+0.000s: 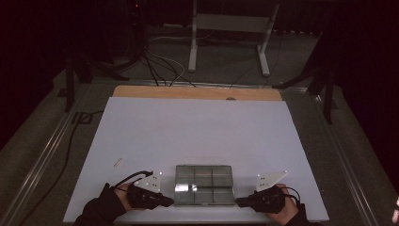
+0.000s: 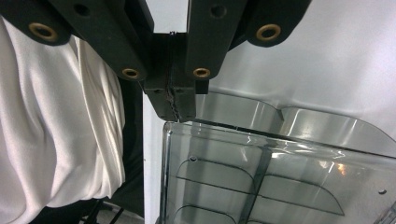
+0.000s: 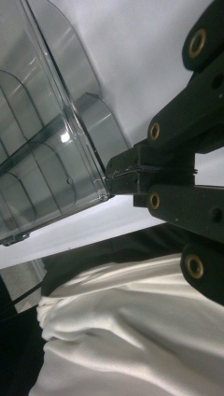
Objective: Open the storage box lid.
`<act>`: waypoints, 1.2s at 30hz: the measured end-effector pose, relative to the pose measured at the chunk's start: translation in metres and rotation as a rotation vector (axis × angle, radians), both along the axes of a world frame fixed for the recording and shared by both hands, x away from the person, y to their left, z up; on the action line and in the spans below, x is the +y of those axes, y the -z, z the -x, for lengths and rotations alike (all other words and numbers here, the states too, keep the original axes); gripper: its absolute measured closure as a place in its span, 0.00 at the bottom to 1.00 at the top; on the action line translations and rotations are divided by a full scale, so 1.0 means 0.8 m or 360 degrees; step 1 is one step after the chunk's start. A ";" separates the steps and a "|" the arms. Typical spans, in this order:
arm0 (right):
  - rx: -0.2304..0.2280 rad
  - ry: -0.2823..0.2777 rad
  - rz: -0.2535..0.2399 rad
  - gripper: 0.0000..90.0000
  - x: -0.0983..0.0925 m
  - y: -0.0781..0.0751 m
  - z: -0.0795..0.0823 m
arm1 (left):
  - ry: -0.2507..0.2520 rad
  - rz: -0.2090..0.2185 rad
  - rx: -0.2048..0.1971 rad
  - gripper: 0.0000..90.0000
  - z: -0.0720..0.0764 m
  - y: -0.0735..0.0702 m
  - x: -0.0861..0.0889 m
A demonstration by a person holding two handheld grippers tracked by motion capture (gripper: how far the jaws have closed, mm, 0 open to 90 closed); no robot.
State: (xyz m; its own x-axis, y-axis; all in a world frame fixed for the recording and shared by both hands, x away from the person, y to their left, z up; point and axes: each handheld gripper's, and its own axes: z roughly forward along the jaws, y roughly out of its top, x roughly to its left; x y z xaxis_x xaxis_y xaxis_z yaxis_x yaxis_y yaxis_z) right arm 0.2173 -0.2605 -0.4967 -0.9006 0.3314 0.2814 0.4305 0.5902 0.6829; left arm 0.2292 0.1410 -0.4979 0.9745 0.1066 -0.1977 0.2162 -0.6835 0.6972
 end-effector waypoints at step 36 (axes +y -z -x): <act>0.0027 0.0064 -0.0212 1.00 -0.007 -0.016 -0.002 | -0.0085 0.0167 -0.0087 1.00 -0.001 -0.017 0.004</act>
